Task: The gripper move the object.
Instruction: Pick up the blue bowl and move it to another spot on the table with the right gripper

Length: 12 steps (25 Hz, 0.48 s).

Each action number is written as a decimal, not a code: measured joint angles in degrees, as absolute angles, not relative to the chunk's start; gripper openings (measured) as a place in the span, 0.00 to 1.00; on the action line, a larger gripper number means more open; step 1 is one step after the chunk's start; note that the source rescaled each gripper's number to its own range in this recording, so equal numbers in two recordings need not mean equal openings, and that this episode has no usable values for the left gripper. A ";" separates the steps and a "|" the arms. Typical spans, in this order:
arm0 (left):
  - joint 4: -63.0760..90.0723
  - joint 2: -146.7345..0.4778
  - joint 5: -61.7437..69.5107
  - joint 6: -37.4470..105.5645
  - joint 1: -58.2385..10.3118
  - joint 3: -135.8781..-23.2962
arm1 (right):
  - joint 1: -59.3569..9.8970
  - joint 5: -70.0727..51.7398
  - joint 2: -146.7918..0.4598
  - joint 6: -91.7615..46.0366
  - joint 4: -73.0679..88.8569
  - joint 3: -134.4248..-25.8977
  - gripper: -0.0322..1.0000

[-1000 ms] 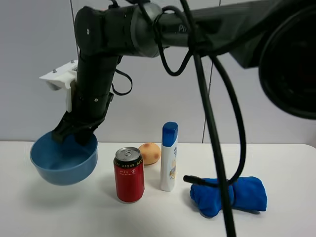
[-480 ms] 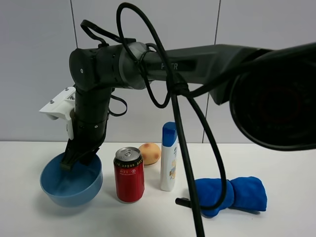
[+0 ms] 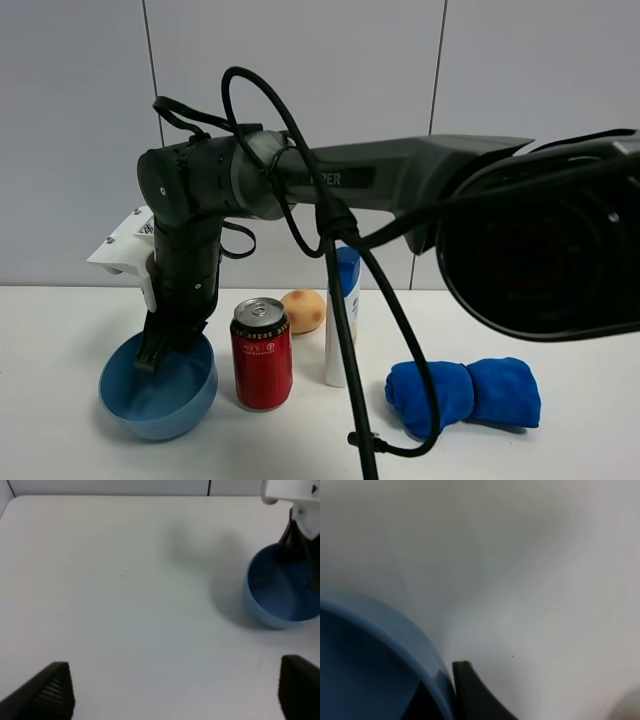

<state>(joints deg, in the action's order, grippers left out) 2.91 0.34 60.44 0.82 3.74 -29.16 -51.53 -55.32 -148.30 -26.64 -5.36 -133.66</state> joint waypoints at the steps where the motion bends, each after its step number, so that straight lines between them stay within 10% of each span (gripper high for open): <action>1: 2.91 0.34 60.44 0.82 3.74 -29.16 | -51.53 -55.02 -148.41 -26.57 -5.36 -133.66 0.03; 12: 2.91 0.34 60.44 0.82 3.74 -29.16 | -51.53 -53.80 -148.66 -26.16 -5.26 -133.66 0.13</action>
<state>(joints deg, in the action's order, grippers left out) 2.91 0.34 60.44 0.82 3.74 -29.16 -51.53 -53.80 -148.66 -26.16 -5.26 -133.66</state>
